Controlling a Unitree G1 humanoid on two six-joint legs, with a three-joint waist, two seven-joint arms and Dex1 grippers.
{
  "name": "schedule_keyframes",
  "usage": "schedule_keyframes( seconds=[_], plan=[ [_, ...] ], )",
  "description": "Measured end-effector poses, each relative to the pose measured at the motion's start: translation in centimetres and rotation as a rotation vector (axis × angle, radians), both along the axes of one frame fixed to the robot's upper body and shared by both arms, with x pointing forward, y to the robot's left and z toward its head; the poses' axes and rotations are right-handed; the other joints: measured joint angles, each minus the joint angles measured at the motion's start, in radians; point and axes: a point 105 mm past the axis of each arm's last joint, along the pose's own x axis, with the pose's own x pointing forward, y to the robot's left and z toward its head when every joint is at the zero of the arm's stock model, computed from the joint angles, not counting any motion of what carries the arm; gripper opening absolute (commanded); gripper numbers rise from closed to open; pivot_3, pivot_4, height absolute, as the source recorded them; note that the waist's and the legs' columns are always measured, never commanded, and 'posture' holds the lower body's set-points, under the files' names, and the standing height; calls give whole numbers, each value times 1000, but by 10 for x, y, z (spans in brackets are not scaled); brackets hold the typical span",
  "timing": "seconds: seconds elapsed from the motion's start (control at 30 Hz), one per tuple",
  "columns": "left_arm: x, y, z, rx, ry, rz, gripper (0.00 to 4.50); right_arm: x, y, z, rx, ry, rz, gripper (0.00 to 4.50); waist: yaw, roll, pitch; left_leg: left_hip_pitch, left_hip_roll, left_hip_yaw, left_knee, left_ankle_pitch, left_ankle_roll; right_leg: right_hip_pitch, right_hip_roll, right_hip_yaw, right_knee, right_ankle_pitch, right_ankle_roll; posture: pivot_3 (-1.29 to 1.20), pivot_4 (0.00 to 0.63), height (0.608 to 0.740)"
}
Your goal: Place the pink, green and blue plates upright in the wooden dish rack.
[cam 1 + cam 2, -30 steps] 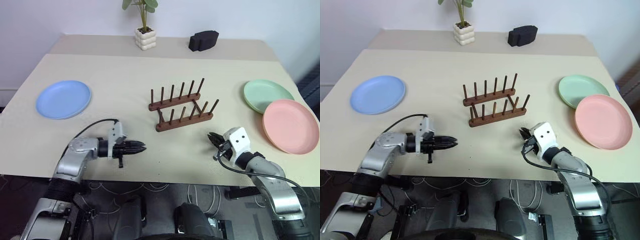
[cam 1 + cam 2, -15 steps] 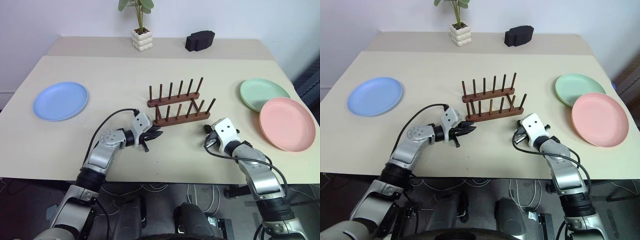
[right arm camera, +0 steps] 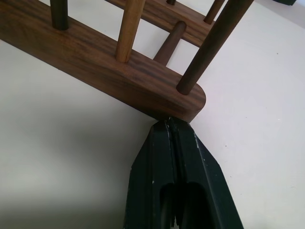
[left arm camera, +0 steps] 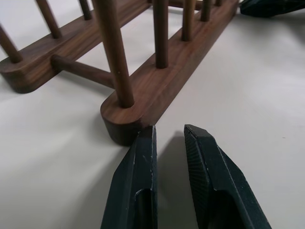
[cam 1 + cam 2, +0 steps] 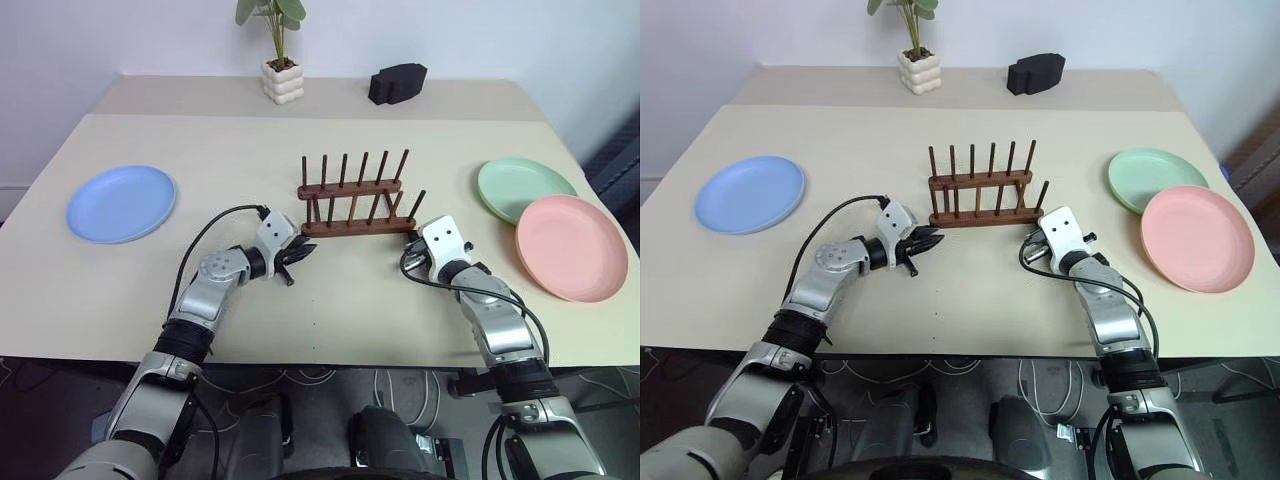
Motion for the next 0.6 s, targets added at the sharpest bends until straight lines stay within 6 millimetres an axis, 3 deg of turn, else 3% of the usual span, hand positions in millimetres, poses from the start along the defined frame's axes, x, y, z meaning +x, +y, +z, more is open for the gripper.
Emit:
schedule_keyframes(
  seconds=[0.23, 0.43, 0.53, 0.6],
  plan=[
    [2, 2, -1, 3, -9, 15, 920, -6, 0, -2, 5, 3, 7, 12, 0, 0, 0, 3, 0, 0, -1, 0, 0, 3, 0, 0, -1, 0, 0, 0, 150, 732],
    [2, 4, 0, 4, -13, 21, 920, -28, -4, -3, -46, 17, 47, 12, 0, 0, 0, 4, 0, 0, -2, 0, 0, 4, -1, 0, -2, 0, 0, 0, 150, 732],
    [-2, 8, 1, 6, -16, 10, 920, -46, -7, 3, -68, 33, 93, 865, -3, 0, 0, 4, 0, 0, -4, -2, 3, 3, 0, 2, -3, 0, 0, 0, 150, 732],
    [-13, 11, 0, -20, 5, -33, 920, -53, -12, 20, -45, 12, 94, 1852, -4, 1, 0, 4, 0, 1, -5, -3, 3, 3, 0, 2, -4, 0, 0, 0, 150, 732]
  ],
)
